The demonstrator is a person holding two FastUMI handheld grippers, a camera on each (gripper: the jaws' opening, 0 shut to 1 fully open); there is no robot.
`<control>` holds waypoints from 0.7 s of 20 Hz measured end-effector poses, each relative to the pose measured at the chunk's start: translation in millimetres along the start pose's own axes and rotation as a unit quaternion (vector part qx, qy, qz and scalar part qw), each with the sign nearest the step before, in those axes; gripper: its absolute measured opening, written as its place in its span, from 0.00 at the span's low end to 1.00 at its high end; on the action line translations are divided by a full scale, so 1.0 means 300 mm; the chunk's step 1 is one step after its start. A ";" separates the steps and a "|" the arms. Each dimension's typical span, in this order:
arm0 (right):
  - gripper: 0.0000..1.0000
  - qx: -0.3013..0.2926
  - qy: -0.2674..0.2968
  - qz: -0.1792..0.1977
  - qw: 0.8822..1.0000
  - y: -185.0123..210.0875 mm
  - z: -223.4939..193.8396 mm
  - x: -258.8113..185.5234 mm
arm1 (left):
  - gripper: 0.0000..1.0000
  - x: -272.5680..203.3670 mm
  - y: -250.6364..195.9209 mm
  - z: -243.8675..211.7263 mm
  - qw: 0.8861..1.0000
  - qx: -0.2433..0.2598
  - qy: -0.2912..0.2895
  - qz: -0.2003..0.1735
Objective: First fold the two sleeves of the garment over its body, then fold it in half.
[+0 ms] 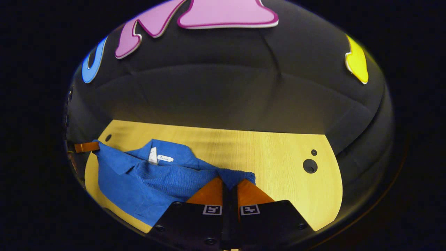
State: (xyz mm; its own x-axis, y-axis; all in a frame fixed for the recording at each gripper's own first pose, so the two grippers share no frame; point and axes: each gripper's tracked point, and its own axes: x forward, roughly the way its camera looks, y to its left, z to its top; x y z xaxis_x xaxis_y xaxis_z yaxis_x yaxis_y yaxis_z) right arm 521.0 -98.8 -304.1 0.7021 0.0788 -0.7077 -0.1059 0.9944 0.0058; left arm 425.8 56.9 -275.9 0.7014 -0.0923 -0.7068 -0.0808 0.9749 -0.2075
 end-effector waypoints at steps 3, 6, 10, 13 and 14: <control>0.05 0.006 -0.001 0.001 1.000 -0.006 -0.010 0.086 | 0.27 0.046 -0.027 0.047 0.999 0.000 -0.038 -0.010; 0.07 0.010 -0.026 0.003 1.000 -0.004 0.032 0.143 | 0.69 0.075 0.012 0.066 0.997 0.021 -0.058 0.036; 0.79 0.028 -0.085 -0.001 0.996 -0.020 0.160 0.124 | 0.74 0.058 -0.029 0.031 0.998 0.042 -0.024 0.031; 0.98 -0.001 -0.093 0.002 0.996 -0.017 0.178 0.031 | 0.79 -0.026 -0.089 0.057 0.998 0.040 -0.043 0.022; 0.98 -0.020 -0.101 0.004 0.995 -0.018 0.189 -0.006 | 0.80 -0.063 -0.119 0.082 0.997 0.041 -0.058 0.018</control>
State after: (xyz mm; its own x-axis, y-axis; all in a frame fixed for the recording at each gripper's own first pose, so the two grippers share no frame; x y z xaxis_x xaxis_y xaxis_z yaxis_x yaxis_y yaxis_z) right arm 560.3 -100.1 -263.0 0.8278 0.1030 -0.5516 -0.1368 0.9904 -0.0205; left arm 432.7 28.8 -238.5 0.7772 -0.0372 -0.6281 -0.0528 0.9909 -0.1240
